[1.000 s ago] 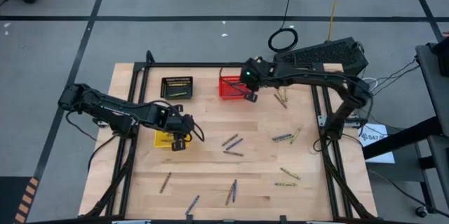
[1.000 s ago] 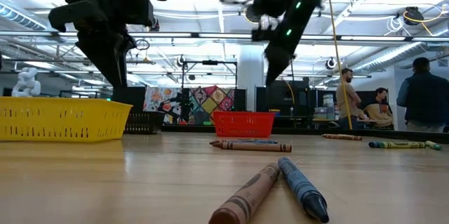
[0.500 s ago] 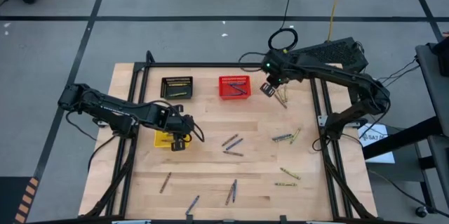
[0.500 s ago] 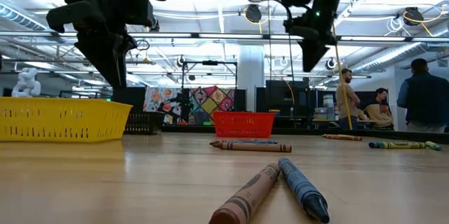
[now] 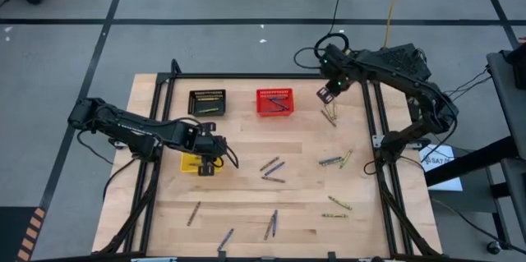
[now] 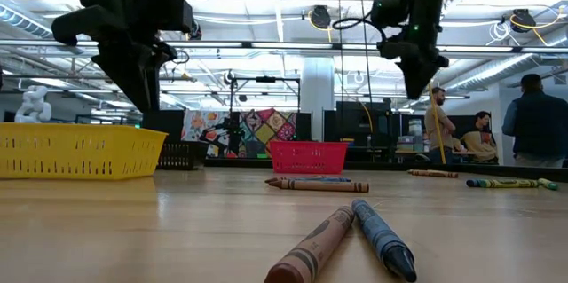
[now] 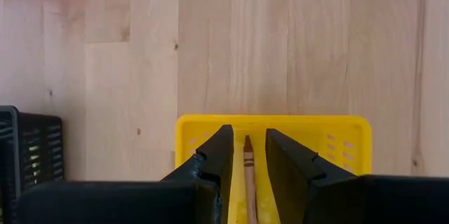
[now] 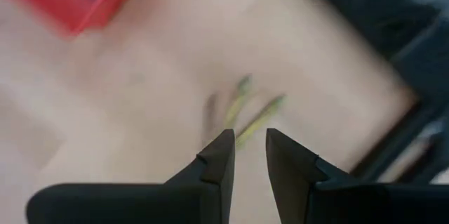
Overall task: Sort crayons
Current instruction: Put the green crayon into the black basket
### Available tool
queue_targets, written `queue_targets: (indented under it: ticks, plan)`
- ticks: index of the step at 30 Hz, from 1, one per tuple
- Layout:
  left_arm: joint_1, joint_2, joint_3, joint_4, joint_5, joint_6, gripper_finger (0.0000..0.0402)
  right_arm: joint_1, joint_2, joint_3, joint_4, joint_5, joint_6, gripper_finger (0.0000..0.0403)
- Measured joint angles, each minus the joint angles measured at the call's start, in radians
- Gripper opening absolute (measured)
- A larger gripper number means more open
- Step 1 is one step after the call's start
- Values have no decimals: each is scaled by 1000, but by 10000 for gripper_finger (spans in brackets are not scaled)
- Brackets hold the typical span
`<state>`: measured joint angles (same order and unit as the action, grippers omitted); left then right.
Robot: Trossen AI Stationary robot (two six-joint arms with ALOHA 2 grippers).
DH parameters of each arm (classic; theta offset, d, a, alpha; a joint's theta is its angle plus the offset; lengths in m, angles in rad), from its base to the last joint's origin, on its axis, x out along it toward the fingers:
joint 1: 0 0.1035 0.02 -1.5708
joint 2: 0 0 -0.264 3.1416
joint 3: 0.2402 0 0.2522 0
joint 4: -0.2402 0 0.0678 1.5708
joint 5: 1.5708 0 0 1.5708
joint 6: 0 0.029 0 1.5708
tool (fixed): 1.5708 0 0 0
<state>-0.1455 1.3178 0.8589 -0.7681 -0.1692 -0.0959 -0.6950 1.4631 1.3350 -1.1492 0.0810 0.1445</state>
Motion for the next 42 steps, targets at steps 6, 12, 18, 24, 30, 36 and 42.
queue_targets:
  ticks: [6,12,18,24,30,36,42]
  plan:
    - [0,0,0,4,-2,-2,83,106,0,0,-192,-84,131,70]
    - [0,0,0,3,-28,-1,83,309,-7,0,-308,-84,265,71]
    - [0,0,0,0,-31,-2,83,543,-17,0,-307,-84,434,71]
    - [0,0,0,0,-30,-2,83,761,-17,0,-292,-84,587,71]
    - [0,0,0,0,-30,-2,83,893,-17,0,-290,-88,748,71]
    - [0,0,0,0,-30,-2,83,956,-11,0,-276,-187,813,71]
    - [0,0,0,0,-30,1,83,1071,37,0,-217,-186,842,98]
